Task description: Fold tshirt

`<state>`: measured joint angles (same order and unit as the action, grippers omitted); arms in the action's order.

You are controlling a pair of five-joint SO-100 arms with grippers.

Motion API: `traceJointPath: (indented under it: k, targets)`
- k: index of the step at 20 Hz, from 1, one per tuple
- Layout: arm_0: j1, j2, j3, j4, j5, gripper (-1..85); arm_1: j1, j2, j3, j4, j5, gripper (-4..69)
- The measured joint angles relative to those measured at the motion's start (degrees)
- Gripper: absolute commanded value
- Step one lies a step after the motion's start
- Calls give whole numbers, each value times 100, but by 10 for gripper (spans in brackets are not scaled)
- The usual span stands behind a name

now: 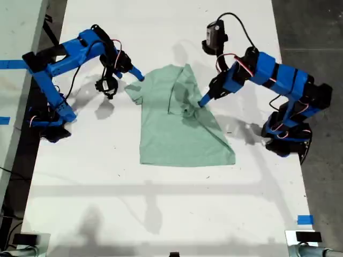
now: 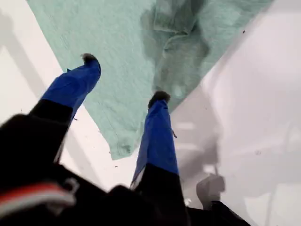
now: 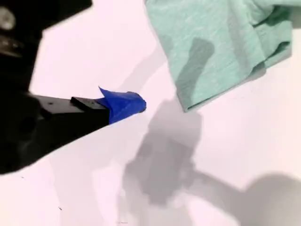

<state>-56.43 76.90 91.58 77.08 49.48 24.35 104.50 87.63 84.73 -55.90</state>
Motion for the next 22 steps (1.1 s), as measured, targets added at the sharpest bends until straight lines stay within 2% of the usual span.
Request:
traceJointPath:
  k: [5,6,7,8,14,19,22]
  targets:
    - [-18,-1688,-932,-9,-53,341,-44,712,615,-114,132,253]
    - [-9,-1828,-967,9,-105,297,-44,905,800,-167,167,253]
    - [26,-1898,-993,35,-167,178,-44,1116,1011,-220,193,254]
    - [62,-1916,-1046,62,-202,1,-44,1318,1187,-299,211,255]
    - [185,-1538,-1055,141,-422,1,-18,2355,2188,-510,360,257]
    - [53,-589,-1178,686,-633,1,70,2751,2461,-536,413,257]
    - [387,-677,-2303,976,-782,1,70,2777,2540,-536,413,255]
